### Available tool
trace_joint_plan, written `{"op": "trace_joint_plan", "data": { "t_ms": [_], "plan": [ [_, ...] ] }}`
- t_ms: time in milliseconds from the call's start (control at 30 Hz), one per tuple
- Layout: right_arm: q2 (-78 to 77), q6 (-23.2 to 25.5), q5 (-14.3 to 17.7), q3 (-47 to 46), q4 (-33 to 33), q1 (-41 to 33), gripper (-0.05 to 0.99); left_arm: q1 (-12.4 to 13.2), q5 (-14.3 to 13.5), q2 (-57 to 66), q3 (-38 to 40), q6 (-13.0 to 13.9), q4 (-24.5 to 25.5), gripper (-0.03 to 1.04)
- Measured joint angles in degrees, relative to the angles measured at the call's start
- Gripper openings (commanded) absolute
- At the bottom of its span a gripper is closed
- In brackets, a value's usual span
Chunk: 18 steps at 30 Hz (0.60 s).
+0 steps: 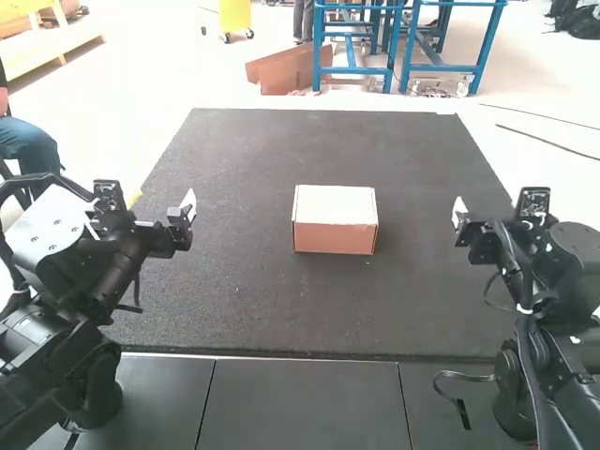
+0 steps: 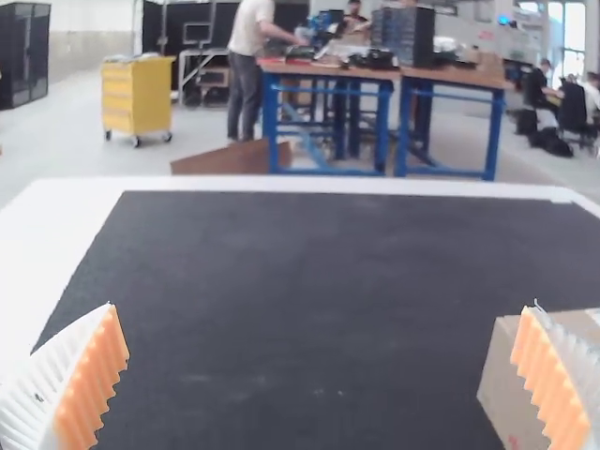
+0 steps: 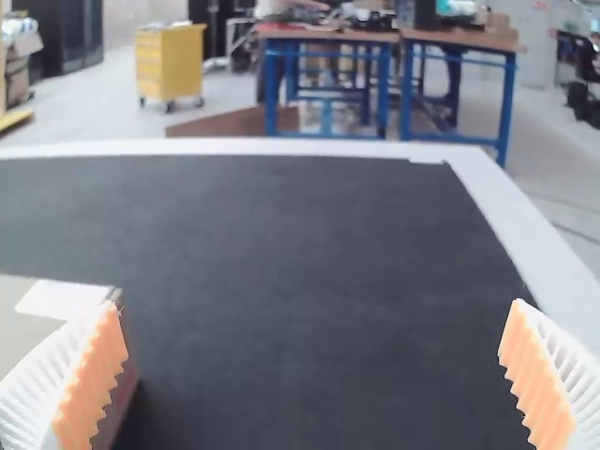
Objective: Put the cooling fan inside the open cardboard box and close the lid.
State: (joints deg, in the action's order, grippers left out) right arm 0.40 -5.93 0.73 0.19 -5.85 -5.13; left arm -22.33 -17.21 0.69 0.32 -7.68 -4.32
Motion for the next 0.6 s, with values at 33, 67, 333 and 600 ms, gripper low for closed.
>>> {"op": "trace_joint_plan", "data": {
  "t_ms": [33,67,333,600],
  "plan": [
    [0.0,0.1,0.0,0.0,0.2,0.0,0.91,1.1,0.0,0.0,0.0,-0.2,0.8,0.97],
    [0.0,0.2,0.0,0.0,0.3,0.0,0.91,2.2,0.0,0.0,0.0,-0.3,1.6,0.97],
    [0.0,0.3,0.0,0.0,3.4,0.0,0.91,10.2,0.0,0.0,0.0,-1.6,4.7,0.96],
    [0.0,0.4,-0.1,0.0,5.7,0.0,0.91,9.8,0.0,0.0,0.0,-1.6,6.3,0.96]
  ]
}}
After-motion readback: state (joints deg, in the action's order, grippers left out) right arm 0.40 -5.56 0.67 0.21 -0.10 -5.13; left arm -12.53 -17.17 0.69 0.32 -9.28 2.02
